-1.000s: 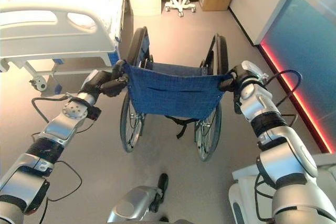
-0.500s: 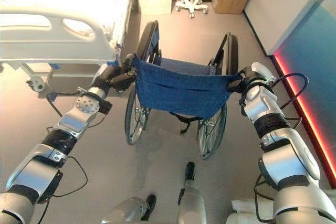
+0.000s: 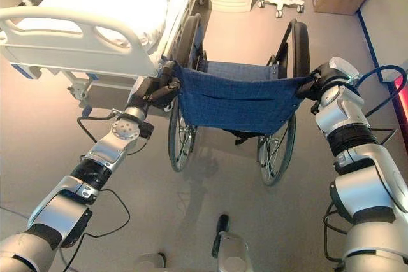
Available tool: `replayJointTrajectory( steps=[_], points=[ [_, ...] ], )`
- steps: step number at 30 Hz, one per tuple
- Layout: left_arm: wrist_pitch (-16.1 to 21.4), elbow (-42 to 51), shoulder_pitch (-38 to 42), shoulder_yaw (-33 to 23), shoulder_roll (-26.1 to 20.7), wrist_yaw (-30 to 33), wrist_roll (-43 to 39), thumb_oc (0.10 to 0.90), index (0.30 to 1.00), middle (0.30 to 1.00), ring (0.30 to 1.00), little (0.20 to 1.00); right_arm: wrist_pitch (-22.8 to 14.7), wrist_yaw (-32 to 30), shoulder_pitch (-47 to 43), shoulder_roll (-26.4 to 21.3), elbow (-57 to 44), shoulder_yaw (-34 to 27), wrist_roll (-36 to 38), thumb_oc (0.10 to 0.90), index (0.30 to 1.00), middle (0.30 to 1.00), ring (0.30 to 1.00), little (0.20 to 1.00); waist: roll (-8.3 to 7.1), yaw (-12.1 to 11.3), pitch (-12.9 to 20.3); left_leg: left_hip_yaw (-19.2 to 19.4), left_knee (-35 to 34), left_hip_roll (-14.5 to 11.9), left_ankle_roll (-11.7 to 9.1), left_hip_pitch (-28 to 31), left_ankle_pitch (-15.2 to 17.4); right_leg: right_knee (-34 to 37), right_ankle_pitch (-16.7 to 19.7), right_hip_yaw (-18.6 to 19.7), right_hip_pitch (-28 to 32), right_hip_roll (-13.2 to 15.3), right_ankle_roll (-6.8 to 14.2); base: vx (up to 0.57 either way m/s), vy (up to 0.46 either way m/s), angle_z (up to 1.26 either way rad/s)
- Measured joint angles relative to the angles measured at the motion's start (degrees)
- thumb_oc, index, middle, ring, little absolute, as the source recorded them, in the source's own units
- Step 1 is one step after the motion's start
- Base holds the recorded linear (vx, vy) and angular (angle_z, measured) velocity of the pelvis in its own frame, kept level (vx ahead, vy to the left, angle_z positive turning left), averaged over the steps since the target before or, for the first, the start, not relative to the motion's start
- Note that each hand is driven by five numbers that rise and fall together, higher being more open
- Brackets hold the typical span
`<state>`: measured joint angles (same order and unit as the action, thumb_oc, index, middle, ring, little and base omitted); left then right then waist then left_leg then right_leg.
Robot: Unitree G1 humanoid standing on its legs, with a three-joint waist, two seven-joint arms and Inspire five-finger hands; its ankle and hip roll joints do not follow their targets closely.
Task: Push the wheelchair next to the bed
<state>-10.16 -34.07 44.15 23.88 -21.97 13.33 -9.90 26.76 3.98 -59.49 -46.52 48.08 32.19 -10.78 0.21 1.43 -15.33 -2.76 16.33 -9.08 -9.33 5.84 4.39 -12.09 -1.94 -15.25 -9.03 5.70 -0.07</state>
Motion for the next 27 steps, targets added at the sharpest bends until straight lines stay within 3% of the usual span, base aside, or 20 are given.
replayJointTrajectory(
  steps=[1,3,4,5,6,9,10,11,12,13,15,17,19,20,21,22,24,27],
  points=[
    [-0.02,-0.43,0.0,-0.11,-0.15,0.22,0.01,0.4,0.3,0.3,0.3,0.3,0.03,0.0,0.1,0.53,0.0,0.19,0.0,0.4,0.3,0.3,0.3,0.3,-0.12,-0.22,-0.02,-0.07,1.46,0.13,-0.71,-0.22,-0.44,0.16,-0.6,-0.01,0.68,-0.61,0.0,0.31,-0.164,-0.11],
    [-0.33,-2.18,-0.43,-0.49,-0.55,0.5,0.18,0.4,0.3,0.3,0.3,0.3,0.64,-0.03,0.95,2.94,0.3,0.64,-0.03,0.4,0.3,0.3,0.3,0.3,-1.64,-0.73,-0.47,-0.24,11.15,0.31,-0.83,-3.66,-2.64,2.32,-1.21,1.77,3.97,-1.42,-1.34,0.34,-0.094,-0.12],
    [-0.85,-2.52,-1.44,-0.47,-1.24,0.47,0.34,0.4,0.3,0.3,0.3,0.3,1.16,-0.06,1.98,5.5,0.82,0.53,-0.07,0.4,0.3,0.3,0.3,0.3,-3.54,-1.14,-0.74,-0.03,15.35,0.93,-0.34,-6.53,-2.69,4.72,-1.18,2.28,6.68,-1.75,-1.7,0.44,0.016,-0.02],
    [-0.93,-2.32,-2.06,-0.45,-1.62,0.28,0.38,0.4,0.3,0.3,0.3,0.3,2.0,-0.04,2.7,6.1,0.85,0.45,-0.03,0.4,0.3,0.3,0.3,0.3,-5.04,-1.33,-0.98,1.32,13.42,2.15,0.63,-9.32,-2.14,6.58,-1.06,3.29,8.76,-1.74,-1.82,0.35,0.042,-0.02],
    [-1.04,-1.87,-2.39,-0.47,-1.74,0.3,0.39,0.4,0.3,0.3,0.3,0.3,2.31,0.06,2.82,6.36,0.84,0.44,-0.03,0.4,0.3,0.3,0.3,0.3,-5.45,-1.55,-1.08,1.8,12.31,2.52,0.97,-10.43,-2.38,6.95,-0.88,3.41,9.3,-1.79,-1.9,0.37,0.08,-0.1],
    [-1.18,0.18,-3.81,0.19,-2.19,0.26,0.54,0.4,0.3,0.3,0.3,0.3,2.45,0.01,3.41,6.81,0.86,-0.02,-0.26,0.4,0.3,0.3,0.3,0.3,-3.42,-4.56,-1.87,5.19,1.68,3.75,0.7,-16.0,-2.6,8.48,-1.23,3.09,12.22,-3.91,-2.29,0.4,0.097,-0.5],
    [-1.2,0.46,-3.96,1.06,-2.28,-0.19,0.53,0.4,0.3,0.3,0.3,0.3,2.45,0.01,3.54,6.17,0.84,-0.11,-0.39,0.4,0.3,0.3,0.3,0.3,-1.5,-5.53,-2.59,6.31,-2.47,4.22,0.8,-17.67,-3.99,9.03,-1.55,1.72,14.29,-4.57,-2.18,0.54,0.158,-0.44],
    [-1.24,0.63,-4.09,1.3,-2.23,-0.38,0.52,0.4,0.3,0.3,0.3,0.3,2.47,-0.01,3.78,5.41,0.83,-0.14,-0.55,0.4,0.3,0.3,0.3,0.3,-0.67,-6.11,-2.6,6.68,-4.63,4.39,0.52,-17.99,-4.97,9.18,-1.55,1.16,15.06,-4.94,-2.28,0.6,0.202,-0.52],
    [-1.26,0.49,-4.28,1.94,-2.25,-0.84,0.47,0.4,0.3,0.3,0.3,0.3,2.49,0.01,4.12,5.32,0.83,-0.08,-0.58,0.4,0.3,0.3,0.3,0.3,1.14,-7.07,-2.53,7.16,-9.25,4.38,-0.57,-18.67,-5.95,9.99,-2.31,0.34,16.96,-5.58,-1.51,0.54,0.203,-0.63],
    [-1.28,1.06,-5.21,2.05,-2.28,-1.51,0.25,0.4,0.3,0.3,0.3,0.3,2.53,0.02,4.63,4.93,0.66,-0.04,-0.64,0.4,0.3,0.3,0.3,0.3,1.8,-8.04,-2.41,7.92,-13.57,4.4,-0.73,-18.71,-6.07,9.98,-2.52,0.46,17.92,-5.88,-1.48,0.49,0.219,-0.73],
    [-1.53,2.6,-6.45,2.06,-2.49,-2.3,-0.02,0.4,0.3,0.3,0.3,0.3,2.53,0.61,5.9,4.49,0.07,-0.08,-1.2,0.4,0.3,0.3,0.3,0.3,2.82,-9.25,-1.98,9.9,-13.1,4.67,-0.36,-18.86,-5.94,11.18,-2.64,0.57,20.8,-5.56,-0.38,0.42,0.223,-0.69],
    [-1.49,2.19,-7.18,1.6,-2.8,-3.51,-0.76,0.4,0.3,0.3,0.3,0.3,2.39,1.71,7.05,4.66,-0.07,-0.15,-1.22,0.4,0.3,0.3,0.3,0.3,1.96,-9.39,-1.53,16.55,-6.33,3.75,1.84,-18.73,-5.32,11.77,-3.68,-0.21,23.18,-4.19,1.82,0.41,0.209,-0.36],
    [-1.23,1.73,-7.52,1.96,-3.49,-5.47,-1.7,0.4,0.3,0.3,0.3,0.3,2.24,1.86,9.14,5.29,0.04,-0.32,-1.22,0.4,0.3,0.3,0.3,0.3,0.21,-8.67,0.89,16.28,-3.23,4.77,4.11,-17.36,-3.92,10.54,-5.82,-1.24,23.4,-2.26,4.48,0.39,0.218,-0.05],
    [-0.88,1.74,-7.3,2.36,-3.61,-6.48,-1.79,0.4,0.3,0.3,0.3,0.3,2.19,1.89,10.18,5.36,0.06,-0.45,-1.19,0.4,0.3,0.3,0.3,0.3,0.1,-8.18,2.01,14.98,-4.36,5.7,6.63,-16.23,-5.1,8.77,-7.36,-0.99,23.28,-2.08,6.16,0.32,0.233,0.04],
    [-0.61,1.99,-7.08,2.29,-3.71,-7.07,-2.01,0.4,0.3,0.3,0.3,0.3,1.97,1.84,10.63,5.67,0.76,-0.97,-1.16,0.4,0.3,0.3,0.3,0.3,-1.55,-7.84,2.27,14.11,-5.61,7.65,10.02,-15.44,-7.45,7.33,-8.83,0.34,22.84,-0.93,7.02,0.29,0.263,-0.09],
    [-0.57,2.63,-6.87,2.33,-4.12,-7.13,-2.37,0.4,0.3,0.3,0.3,0.3,1.79,1.64,11.22,6.54,1.56,-2.36,-1.15,0.4,0.3,0.3,0.3,0.3,-3.62,-7.83,3.42,12.77,-6.53,9.32,11.3,-15.69,-8.32,5.23,-9.8,1.19,21.15,0.37,7.52,0.12,0.143,-0.16],
    [-0.57,2.02,-4.26,2.58,-4.16,-7.61,-2.81,0.4,0.3,0.3,0.3,0.3,1.48,1.18,11.36,6.7,1.71,-3.12,-1.12,0.4,0.3,0.3,0.3,0.3,-4.81,-6.67,3.91,12.23,-6.84,10.52,11.86,-16.4,-8.17,1.45,-10.65,2.49,18.98,0.9,6.27,0.15,0.168,-0.01],
    [-0.81,-2.04,0.13,3.84,-3.73,-7.11,-2.63,0.4,0.3,0.3,0.3,0.3,-0.22,-0.51,10.22,6.68,2.71,-4.07,-1.13,0.4,0.3,0.3,0.3,0.3,-4.33,-6.52,3.88,9.44,-7.08,12.58,13.33,-16.33,-7.37,-7.21,-11.32,3.57,17.52,1.59,5.89,0.24,0.206,-0.29]
  ],
)
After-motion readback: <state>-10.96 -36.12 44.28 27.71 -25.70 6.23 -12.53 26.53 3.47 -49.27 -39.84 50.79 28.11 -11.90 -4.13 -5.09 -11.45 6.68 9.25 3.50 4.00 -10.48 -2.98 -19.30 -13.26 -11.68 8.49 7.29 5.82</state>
